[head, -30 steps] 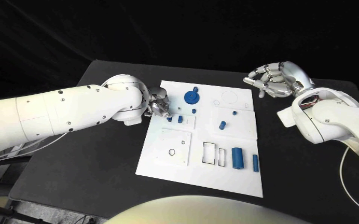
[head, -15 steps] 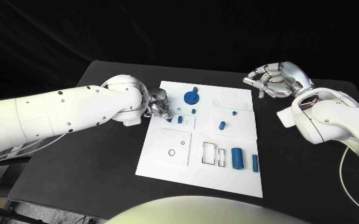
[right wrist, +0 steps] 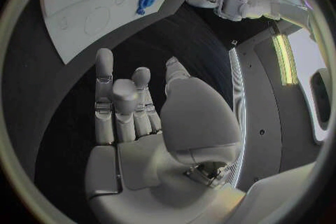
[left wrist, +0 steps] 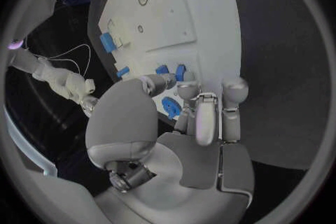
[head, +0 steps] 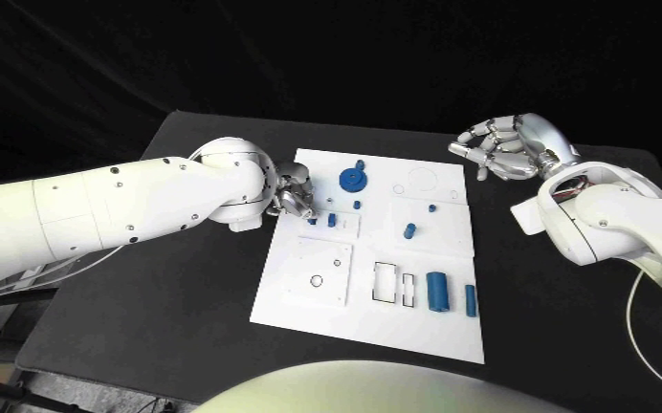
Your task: Assemble the parts on the task board
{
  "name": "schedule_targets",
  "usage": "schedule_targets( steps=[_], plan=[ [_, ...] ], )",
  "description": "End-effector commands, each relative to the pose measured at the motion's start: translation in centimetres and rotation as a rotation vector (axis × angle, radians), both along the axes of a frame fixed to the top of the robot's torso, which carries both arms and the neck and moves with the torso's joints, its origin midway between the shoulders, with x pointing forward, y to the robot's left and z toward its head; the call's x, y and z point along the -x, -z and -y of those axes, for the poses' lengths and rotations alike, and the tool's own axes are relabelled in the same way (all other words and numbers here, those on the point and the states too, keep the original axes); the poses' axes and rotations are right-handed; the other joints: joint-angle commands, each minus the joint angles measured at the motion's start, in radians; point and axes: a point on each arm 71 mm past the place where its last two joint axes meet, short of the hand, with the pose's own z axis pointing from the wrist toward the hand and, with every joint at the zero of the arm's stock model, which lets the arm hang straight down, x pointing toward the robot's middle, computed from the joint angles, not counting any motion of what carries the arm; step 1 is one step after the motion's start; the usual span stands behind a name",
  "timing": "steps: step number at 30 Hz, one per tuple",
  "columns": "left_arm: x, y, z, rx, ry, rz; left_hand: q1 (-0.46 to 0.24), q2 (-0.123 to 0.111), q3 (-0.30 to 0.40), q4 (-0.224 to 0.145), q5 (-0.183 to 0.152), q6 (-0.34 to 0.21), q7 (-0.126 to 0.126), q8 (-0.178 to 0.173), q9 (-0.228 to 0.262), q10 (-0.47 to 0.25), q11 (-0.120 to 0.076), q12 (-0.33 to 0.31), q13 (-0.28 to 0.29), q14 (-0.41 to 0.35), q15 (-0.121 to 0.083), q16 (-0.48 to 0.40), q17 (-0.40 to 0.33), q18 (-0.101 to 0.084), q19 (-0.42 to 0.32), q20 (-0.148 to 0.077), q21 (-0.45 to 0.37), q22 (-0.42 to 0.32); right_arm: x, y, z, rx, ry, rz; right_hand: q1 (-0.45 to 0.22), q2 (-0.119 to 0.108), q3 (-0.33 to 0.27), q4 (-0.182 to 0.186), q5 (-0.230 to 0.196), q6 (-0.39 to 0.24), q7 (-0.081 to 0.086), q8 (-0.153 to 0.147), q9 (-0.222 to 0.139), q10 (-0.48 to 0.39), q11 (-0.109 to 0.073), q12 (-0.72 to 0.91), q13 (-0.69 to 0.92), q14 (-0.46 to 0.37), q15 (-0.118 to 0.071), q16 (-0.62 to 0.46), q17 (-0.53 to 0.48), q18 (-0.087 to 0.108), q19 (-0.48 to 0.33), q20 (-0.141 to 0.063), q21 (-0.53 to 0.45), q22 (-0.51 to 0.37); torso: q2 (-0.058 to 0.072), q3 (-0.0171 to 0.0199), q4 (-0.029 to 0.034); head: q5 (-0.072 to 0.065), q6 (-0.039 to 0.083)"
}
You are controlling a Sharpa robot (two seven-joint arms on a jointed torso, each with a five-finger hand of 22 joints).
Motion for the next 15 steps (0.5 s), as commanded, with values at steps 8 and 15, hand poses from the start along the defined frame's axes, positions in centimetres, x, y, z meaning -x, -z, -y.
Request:
schedule_targets(
  steps=[8,15],
  plan=[
    [0.2,0.31,0.47,-0.001,0.025,-0.027,-0.03,0.004,0.126,-0.122,-0.004,0.034,-0.028,0.014,0.017,0.025,-0.005,0.018,0.022,0.048,-0.009,0.003,0.017,-0.012,0.011,-0.003,0.007,0.011,0.1,-0.02,-0.19,0.008,-0.022,0.006,-0.002,0.01,-0.004,0.001,-0.002,-0.008,-0.002,0.003,0.002,-0.005,-0.002,-0.005,-0.001,-0.006,-0.003,-0.003,0.0,0.02,0.0,0.006,-0.004,-0.001,0.001,0.0006,-0.0001,-0.003,-0.003],
    [0.16,0.36,0.43,-0.004,0.026,-0.031,-0.054,-0.002,0.107,-0.109,-0.007,0.038,-0.034,0.016,0.022,0.031,-0.01,0.022,0.031,0.048,-0.012,0.003,0.018,-0.012,0.012,-0.005,0.006,0.012,0.11,-0.02,-0.18,0.008,-0.021,0.006,-0.002,0.01,-0.004,0.001,-0.002,-0.008,-0.002,0.003,0.002,-0.005,-0.002,-0.005,-0.001,-0.006,-0.003,-0.003,0.0,0.02,0.0,0.006,-0.004,-0.001,0.0,0.0001,0.0005,-0.004,-0.005]
  ],
)
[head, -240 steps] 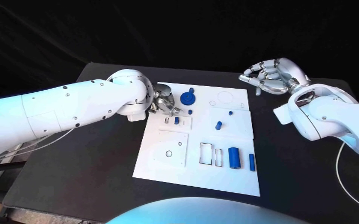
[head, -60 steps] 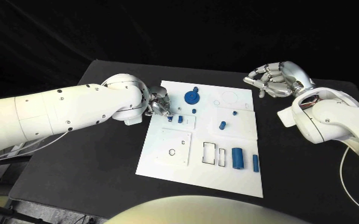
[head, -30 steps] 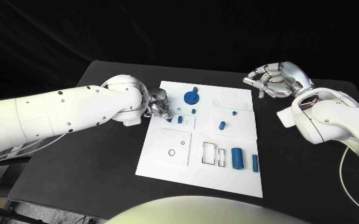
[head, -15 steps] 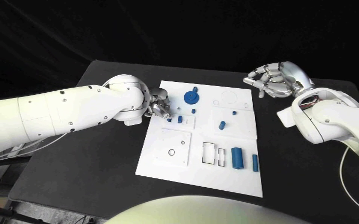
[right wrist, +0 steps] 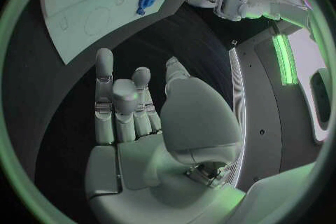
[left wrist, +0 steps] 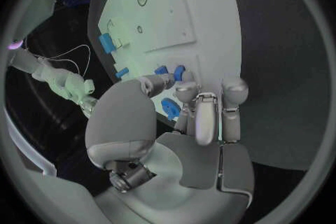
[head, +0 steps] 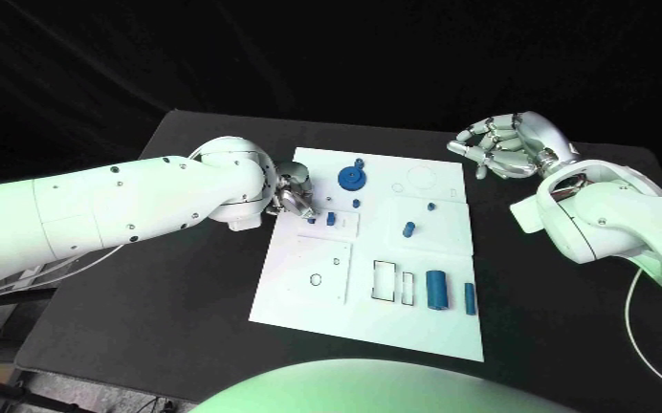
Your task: Assemble the parts on the task board
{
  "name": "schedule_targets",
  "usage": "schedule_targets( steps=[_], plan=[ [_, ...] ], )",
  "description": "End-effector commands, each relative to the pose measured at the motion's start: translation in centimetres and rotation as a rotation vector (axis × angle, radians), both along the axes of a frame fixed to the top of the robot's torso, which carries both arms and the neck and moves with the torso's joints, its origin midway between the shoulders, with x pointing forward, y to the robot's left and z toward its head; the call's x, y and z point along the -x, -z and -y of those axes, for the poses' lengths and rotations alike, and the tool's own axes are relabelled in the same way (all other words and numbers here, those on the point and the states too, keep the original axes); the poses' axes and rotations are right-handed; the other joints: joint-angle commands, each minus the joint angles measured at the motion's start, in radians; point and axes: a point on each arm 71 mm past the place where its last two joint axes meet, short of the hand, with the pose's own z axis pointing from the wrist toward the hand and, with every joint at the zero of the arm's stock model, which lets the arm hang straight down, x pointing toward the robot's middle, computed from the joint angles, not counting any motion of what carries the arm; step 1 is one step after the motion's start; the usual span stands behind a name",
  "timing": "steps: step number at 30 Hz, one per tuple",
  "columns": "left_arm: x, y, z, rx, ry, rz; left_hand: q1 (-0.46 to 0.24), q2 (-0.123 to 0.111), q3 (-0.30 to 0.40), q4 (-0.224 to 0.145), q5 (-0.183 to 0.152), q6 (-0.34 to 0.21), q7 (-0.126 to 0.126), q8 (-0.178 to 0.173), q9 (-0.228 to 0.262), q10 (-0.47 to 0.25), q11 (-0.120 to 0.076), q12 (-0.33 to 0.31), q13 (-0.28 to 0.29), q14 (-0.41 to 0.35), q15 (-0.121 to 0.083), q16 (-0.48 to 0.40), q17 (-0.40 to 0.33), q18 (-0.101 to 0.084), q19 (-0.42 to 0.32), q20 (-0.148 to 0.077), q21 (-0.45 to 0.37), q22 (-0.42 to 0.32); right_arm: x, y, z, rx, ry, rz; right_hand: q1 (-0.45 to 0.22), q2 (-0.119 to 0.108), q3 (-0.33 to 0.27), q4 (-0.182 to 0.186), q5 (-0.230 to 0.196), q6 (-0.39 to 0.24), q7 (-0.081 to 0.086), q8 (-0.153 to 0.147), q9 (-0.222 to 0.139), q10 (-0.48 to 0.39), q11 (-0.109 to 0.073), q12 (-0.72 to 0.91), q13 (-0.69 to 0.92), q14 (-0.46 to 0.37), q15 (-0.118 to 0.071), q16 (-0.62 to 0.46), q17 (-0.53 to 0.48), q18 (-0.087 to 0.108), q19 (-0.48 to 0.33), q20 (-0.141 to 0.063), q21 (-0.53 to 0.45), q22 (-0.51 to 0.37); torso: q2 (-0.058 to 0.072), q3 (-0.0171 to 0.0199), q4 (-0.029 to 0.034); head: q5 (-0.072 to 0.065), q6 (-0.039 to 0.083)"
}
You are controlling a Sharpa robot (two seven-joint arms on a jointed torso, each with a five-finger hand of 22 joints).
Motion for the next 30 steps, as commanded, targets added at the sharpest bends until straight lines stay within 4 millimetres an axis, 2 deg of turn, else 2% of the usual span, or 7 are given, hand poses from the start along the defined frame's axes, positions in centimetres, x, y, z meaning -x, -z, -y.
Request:
schedule_targets(
  steps=[1,12,17,30],
  plan=[
    [0.22,0.21,0.34,0.0,0.023,-0.024,-0.012,-0.001,0.105,-0.107,-0.007,0.023,-0.024,0.005,-0.001,0.008,-0.001,0.004,0.002,0.05,-0.006,0.003,0.018,-0.012,0.009,-0.002,0.002,0.0,0.08,-0.02,-0.2,0.007,-0.021,0.006,-0.002,0.01,-0.004,0.001,-0.002,-0.008,-0.002,0.003,0.002,-0.005,-0.002,-0.005,-0.001,-0.006,-0.003,-0.003,0.0,0.02,0.0,0.006,-0.004,-0.001,-0.001,-0.0003,0.0006,-0.001,-0.001],
    [0.11,0.26,0.17,-0.001,0.017,-0.025,-0.04,-0.006,0.072,-0.084,-0.012,0.03,-0.03,0.003,0.002,0.009,-0.005,0.004,0.004,0.05,-0.01,0.002,0.018,-0.012,0.008,-0.004,-0.001,-0.002,0.12,-0.04,-0.17,0.005,-0.023,0.006,-0.005,0.01,-0.009,0.0,-0.003,-0.009,-0.002,0.008,0.002,-0.006,-0.002,-0.007,-0.009,-0.004,-0.003,-0.01,-0.002,0.02,0.003,0.006,-0.01,-0.005,-0.001,-0.0008,0.0004,-0.001,-0.001],
    [0.08,0.27,0.19,0.001,0.016,-0.025,-0.077,-0.004,0.002,-0.038,-0.019,0.043,-0.031,-0.002,0.004,0.007,-0.006,0.004,0.005,0.05,-0.011,0.002,0.018,-0.013,0.01,-0.006,-0.004,-0.003,0.13,-0.04,-0.17,0.005,-0.024,0.006,-0.005,0.01,-0.009,0.0,-0.003,-0.009,-0.002,0.008,0.002,-0.006,-0.002,-0.007,-0.009,-0.004,-0.003,-0.01,-0.002,0.02,0.003,0.006,-0.01,-0.005,-0.001,-0.0012,0.0011,-0.002,-0.002],
    [-0.07,0.31,0.01,0.0,0.008,-0.024,-0.092,0.003,-0.111,0.023,-0.017,0.053,-0.031,-0.015,0.005,0.005,-0.006,0.005,0.011,0.05,-0.011,0.002,0.018,-0.013,0.014,-0.007,-0.008,-0.004,0.14,-0.04,-0.11,0.005,-0.022,0.006,-0.011,0.008,-0.013,0.001,-0.003,-0.01,-0.002,0.009,0.001,-0.006,-0.002,-0.008,-0.012,-0.004,-0.003,-0.013,-0.003,0.02,0.005,0.006,-0.013,-0.006,-0.001,-0.0006,0.0007,-0.005,0.001]
  ],
)
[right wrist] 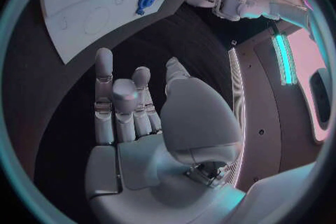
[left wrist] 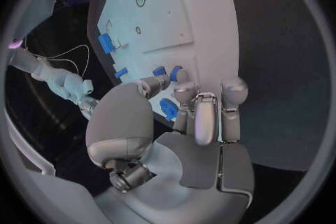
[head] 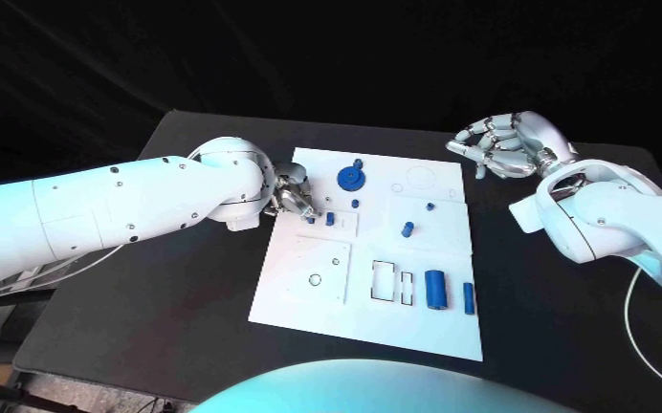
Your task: Assemble the parts on the task board
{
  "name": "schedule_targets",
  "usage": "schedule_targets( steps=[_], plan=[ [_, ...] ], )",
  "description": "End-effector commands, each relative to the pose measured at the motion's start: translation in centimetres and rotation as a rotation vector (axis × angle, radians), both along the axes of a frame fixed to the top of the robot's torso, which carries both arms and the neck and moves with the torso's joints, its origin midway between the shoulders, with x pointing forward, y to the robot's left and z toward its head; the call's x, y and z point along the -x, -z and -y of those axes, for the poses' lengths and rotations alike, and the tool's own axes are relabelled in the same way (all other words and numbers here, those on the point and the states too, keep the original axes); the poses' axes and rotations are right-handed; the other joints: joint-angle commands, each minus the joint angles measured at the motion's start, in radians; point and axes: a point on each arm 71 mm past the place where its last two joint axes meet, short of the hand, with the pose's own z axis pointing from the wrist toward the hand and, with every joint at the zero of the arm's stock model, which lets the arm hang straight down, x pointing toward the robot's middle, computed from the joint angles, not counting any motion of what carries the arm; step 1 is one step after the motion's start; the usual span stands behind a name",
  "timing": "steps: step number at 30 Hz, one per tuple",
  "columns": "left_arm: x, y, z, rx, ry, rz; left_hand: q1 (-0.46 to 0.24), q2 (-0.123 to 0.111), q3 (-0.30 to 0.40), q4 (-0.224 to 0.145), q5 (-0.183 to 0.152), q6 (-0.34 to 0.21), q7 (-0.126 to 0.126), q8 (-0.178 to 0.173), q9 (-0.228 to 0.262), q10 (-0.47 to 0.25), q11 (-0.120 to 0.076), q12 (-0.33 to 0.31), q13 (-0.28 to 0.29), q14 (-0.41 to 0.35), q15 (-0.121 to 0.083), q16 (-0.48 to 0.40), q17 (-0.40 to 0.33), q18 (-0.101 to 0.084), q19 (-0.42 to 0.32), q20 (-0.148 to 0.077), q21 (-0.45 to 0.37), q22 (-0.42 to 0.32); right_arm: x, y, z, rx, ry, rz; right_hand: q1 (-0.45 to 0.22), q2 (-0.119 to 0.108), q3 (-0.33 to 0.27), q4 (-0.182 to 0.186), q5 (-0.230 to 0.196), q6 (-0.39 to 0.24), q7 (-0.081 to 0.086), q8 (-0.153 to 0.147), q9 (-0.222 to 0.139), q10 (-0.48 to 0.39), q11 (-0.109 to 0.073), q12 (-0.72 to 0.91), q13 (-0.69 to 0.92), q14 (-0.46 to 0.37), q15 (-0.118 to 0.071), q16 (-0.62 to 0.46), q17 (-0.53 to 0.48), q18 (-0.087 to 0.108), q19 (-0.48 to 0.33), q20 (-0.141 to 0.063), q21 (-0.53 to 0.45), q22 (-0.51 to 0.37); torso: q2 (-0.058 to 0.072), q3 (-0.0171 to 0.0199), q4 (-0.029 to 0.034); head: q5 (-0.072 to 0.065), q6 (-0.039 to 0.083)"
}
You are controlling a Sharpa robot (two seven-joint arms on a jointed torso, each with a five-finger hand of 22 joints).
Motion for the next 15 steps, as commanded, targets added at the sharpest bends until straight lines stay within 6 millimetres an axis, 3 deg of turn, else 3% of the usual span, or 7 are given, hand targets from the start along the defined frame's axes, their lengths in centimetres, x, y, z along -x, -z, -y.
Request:
schedule_targets(
  steps=[1,15],
  plan=[
    [0.08,0.11,0.16,0.005,0.011,-0.016,-0.007,0.001,-0.013,0.007,-0.002,0.002,0.007,-0.004,0.0,0.0,0.0,0.005,0.002,0.053,-0.006,0.002,0.018,-0.013,0.006,0.0,-0.005,-0.002,0.08,-0.01,-0.17,0.006,-0.02,0.004,-0.007,0.004,-0.008,0.001,-0.003,-0.007,0.002,0.005,0.001,-0.006,-0.002,-0.004,-0.001,-0.004,-0.003,-0.007,-0.003,0.02,0.001,0.003,-0.006,-0.002,0.0,0.0,0.0001,-0.001,0.0],
    [-0.07,0.0,-0.15,0.011,-0.003,-0.005,-0.006,-0.001,-0.074,0.041,-0.003,0.005,0.008,-0.009,0.002,-0.004,0.001,0.003,-0.001,0.053,-0.006,0.002,0.018,-0.013,0.007,0.0,-0.007,-0.002,0.08,0.0,-0.12,0.005,-0.023,0.003,-0.012,0.004,-0.011,0.001,-0.003,-0.008,0.002,0.007,0.001,-0.007,-0.002,-0.004,-0.003,-0.003,-0.003,-0.009,-0.003,0.02,0.002,0.003,-0.008,-0.003,0.0,-0.0013,0.0005,-0.003,0.003]
  ],
)
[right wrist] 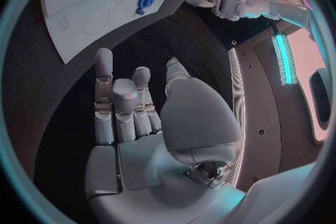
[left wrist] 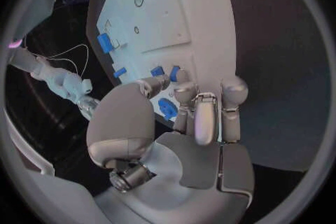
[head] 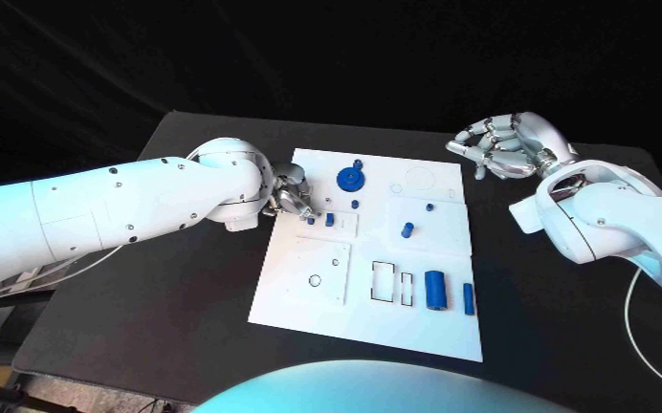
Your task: Assemble the parts on the task board
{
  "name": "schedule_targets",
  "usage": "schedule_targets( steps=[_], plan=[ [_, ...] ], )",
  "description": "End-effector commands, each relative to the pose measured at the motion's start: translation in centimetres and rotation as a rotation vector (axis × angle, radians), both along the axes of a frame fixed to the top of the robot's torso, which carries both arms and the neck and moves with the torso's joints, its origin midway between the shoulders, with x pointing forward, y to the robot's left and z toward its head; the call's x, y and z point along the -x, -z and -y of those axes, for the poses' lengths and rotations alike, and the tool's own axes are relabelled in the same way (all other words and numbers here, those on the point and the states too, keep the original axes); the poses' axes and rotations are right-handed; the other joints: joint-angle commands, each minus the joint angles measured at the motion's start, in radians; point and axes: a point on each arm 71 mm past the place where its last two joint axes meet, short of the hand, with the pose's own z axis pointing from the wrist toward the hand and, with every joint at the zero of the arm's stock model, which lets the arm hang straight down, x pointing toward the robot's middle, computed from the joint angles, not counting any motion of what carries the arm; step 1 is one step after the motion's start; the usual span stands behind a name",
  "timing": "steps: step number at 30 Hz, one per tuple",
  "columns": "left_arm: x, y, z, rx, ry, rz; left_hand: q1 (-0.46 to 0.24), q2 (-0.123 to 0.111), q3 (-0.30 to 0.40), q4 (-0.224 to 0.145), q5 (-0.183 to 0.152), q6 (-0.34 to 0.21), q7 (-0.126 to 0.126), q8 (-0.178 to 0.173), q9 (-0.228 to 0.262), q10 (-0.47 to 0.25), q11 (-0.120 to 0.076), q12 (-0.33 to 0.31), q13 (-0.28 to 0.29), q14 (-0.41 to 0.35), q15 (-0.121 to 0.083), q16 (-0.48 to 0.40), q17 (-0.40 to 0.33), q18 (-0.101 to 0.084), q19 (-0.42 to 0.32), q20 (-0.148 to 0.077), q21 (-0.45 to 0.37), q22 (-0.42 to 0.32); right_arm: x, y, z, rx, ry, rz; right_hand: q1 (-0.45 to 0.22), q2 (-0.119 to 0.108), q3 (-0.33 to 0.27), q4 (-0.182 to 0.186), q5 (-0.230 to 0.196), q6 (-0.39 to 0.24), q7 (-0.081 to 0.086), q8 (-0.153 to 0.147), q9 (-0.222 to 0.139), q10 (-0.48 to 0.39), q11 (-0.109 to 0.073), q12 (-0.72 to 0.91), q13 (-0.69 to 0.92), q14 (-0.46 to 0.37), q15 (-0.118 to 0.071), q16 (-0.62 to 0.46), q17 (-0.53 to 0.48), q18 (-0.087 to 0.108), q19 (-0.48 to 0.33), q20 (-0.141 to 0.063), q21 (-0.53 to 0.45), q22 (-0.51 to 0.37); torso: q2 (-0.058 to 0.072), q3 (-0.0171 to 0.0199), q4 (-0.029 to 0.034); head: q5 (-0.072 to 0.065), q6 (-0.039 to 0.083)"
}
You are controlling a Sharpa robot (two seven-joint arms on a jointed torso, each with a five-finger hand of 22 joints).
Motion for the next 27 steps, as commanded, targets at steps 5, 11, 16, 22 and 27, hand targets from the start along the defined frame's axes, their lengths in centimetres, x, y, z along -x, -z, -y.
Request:
schedule_targets(
  steps=[5,11,16,22,27],
  plan=[
    [0.1,-0.3,0.1,0.032,-0.002,0.0,-0.02,-0.004,-0.065,0.044,-0.004,0.003,0.007,-0.007,0.003,-0.008,0.003,0.0,-0.006,0.052,-0.004,0.002,0.018,-0.013,0.008,0.001,-0.008,-0.002,0.1,0.0,-0.2,0.005,-0.024,0.001,-0.008,0.0,-0.007,0.0,-0.003,-0.008,0.002,0.007,0.001,-0.007,-0.002,-0.004,-0.002,-0.003,-0.003,-0.005,-0.001,0.02,0.002,0.003,-0.004,-0.001,0.0,-0.0014,-0.0005,0.0,0.003],
    [0.1,-1.0,0.0,0.062,-0.02,0.017,-0.063,-0.002,-0.16,0.053,-0.014,-0.002,0.008,-0.015,0.005,-0.018,0.004,-0.008,-0.02,0.052,-0.004,0.002,0.018,-0.012,0.006,0.001,-0.012,-0.007,0.1,0.1,-0.2,0.004,-0.025,-0.001,-0.014,0.002,-0.009,0.0,-0.003,-0.009,0.002,0.008,0.001,-0.007,-0.002,-0.004,-0.003,-0.003,-0.003,-0.007,0.0,0.02,0.003,0.003,-0.006,-0.002,0.0,0.0004,-0.0003,0.001,0.005],
    [-0.1,-1.7,-0.3,0.084,-0.042,0.044,-0.07,0.002,-0.173,0.054,-0.018,-0.004,0.008,-0.016,0.006,-0.02,0.004,-0.01,-0.024,0.052,-0.004,0.002,0.019,-0.012,0.004,0.001,-0.014,-0.011,0.1,0.1,-0.2,0.004,-0.025,-0.002,-0.014,0.002,-0.009,0.0,-0.003,-0.009,0.002,0.008,0.001,-0.007,-0.002,-0.004,-0.003,-0.003,-0.003,-0.007,0.0,0.02,0.003,0.003,-0.006,-0.002,0.001,0.0009,-0.0013,-0.001,0.006],
    [-0.3,-2.5,-0.2,0.166,-0.084,0.093,-0.023,0.012,-0.204,0.051,-0.001,-0.063,0.033,-0.05,-0.001,-0.112,0.026,-0.09,-0.152,0.035,0.014,-0.016,-0.027,0.01,-0.08,0.011,-0.084,-0.139,0.1,0.1,-0.1,0.005,-0.022,-0.001,-0.016,0.002,-0.01,0.0,-0.003,-0.009,0.002,0.008,0.001,-0.007,-0.002,-0.004,-0.004,-0.003,-0.003,-0.007,0.0,0.02,0.003,0.003,-0.007,-0.003,0.0,0.0007,-0.0006,-0.006,0.01],
    [-0.6,-3.3,1.0,0.318,-0.056,0.156,0.169,0.007,-0.204,0.036,0.009,-0.225,0.116,-0.138,-0.051,-0.359,0.105,-0.256,-0.319,-0.145,0.085,-0.181,-0.39,0.033,-0.245,0.063,-0.23,-0.337,0.1,0.1,-0.1,0.004,-0.02,0.001,-0.016,0.003,-0.01,0.0,-0.003,-0.01,0.002,0.008,0.001,-0.007,-0.002,-0.005,-0.005,-0.003,-0.003,-0.008,0.0,0.02,0.003,0.003,-0.007,-0.003,0.0,0.0022,-0.0007,-0.009,0.012]
  ],
)
